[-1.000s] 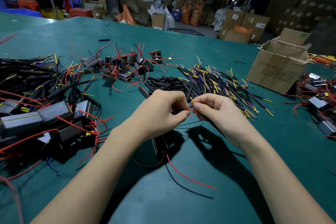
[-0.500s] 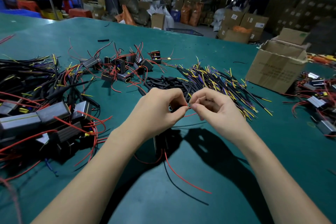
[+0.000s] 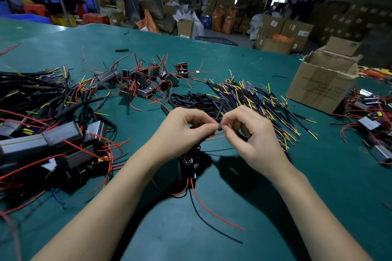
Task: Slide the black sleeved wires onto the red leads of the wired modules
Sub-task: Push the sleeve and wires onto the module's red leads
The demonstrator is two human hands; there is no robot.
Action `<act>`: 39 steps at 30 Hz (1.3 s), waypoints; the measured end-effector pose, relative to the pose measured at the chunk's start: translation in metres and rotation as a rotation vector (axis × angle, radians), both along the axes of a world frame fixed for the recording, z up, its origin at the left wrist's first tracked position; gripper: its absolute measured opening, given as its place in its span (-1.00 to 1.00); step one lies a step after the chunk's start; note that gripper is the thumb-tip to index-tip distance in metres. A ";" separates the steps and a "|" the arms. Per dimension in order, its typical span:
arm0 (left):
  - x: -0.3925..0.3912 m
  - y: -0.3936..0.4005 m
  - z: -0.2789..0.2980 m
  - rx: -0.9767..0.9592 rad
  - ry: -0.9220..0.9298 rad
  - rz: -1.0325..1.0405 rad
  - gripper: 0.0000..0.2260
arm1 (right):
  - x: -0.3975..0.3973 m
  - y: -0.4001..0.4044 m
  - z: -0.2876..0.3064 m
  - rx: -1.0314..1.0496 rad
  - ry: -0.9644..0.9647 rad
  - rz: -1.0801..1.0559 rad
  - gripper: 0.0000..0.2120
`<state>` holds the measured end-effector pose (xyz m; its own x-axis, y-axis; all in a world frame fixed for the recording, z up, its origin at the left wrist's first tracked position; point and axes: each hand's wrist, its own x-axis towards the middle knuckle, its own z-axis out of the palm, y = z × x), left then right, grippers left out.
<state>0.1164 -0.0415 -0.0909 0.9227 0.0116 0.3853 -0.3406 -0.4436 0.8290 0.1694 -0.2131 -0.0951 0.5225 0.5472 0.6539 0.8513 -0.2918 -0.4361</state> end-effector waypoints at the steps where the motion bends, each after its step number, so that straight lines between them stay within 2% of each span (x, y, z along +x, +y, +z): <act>1: 0.001 0.001 0.000 -0.035 0.033 -0.009 -0.93 | 0.000 0.000 -0.001 -0.002 -0.032 -0.008 -0.91; 8: 0.001 0.002 0.004 -0.278 0.237 -0.064 -0.89 | 0.001 0.004 -0.006 -0.013 -0.202 -0.052 -0.94; 13: 0.003 0.001 0.004 -0.400 0.545 -0.102 -0.89 | -0.001 0.005 -0.008 -0.015 -0.291 -0.077 -0.94; 16: 0.007 0.001 0.003 -0.468 0.626 -0.125 -0.79 | -0.001 0.006 -0.009 -0.023 -0.364 -0.094 -0.93; 18: 0.006 0.001 0.002 -0.468 0.604 -0.132 -0.77 | 0.001 0.006 -0.010 -0.024 -0.375 -0.090 -0.93; 20: 0.005 -0.001 0.003 -0.394 0.502 -0.091 -0.78 | 0.002 0.005 -0.012 -0.003 -0.283 -0.075 -0.94; 25: 0.003 -0.011 -0.001 0.091 0.015 0.155 -0.92 | 0.005 0.003 -0.015 0.016 -0.088 -0.086 -0.95; 27: 0.001 -0.013 0.002 0.103 -0.077 0.151 -0.93 | 0.006 0.003 -0.014 0.017 -0.083 -0.080 -0.95; 33: 0.000 0.001 0.007 0.141 -0.082 0.072 -0.94 | 0.007 0.004 -0.011 0.035 -0.043 -0.048 -0.93; 39: 0.001 0.005 0.007 0.160 -0.024 0.098 -0.91 | 0.005 0.005 -0.010 -0.014 -0.097 -0.023 -0.94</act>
